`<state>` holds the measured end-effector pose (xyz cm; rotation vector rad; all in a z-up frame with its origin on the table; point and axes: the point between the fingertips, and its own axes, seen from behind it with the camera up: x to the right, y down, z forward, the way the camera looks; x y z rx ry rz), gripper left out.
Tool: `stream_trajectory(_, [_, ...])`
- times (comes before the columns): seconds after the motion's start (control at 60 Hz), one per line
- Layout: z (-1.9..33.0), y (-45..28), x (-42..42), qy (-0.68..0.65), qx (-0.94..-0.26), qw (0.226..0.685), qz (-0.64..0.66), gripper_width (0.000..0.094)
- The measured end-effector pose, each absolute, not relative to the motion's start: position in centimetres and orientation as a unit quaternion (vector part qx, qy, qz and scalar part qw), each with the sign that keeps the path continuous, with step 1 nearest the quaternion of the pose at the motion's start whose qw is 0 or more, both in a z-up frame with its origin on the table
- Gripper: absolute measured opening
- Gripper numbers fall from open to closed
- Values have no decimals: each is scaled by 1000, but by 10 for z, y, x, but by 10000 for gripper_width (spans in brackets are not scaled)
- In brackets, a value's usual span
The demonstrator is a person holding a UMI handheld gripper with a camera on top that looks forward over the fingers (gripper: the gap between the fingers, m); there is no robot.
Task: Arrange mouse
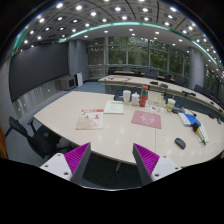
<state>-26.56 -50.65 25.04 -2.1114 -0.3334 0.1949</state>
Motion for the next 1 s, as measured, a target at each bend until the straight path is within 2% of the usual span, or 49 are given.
stream_trajectory(0.133, [230,-503,-221,-110,-876,467,52,855])
stream_trajectory(0.4, [122,-479,-48,-45,-909,414,-23,855])
stream_trajectory(0.55, [70,-438,51,-11,-912,406,-64,855])
stream_trajectory(0.767, [32,-337,133,-8,-898,432,-81,858])
stream_trajectory(1.0, [-4,-252,169,-13,-902,426,-70,854])
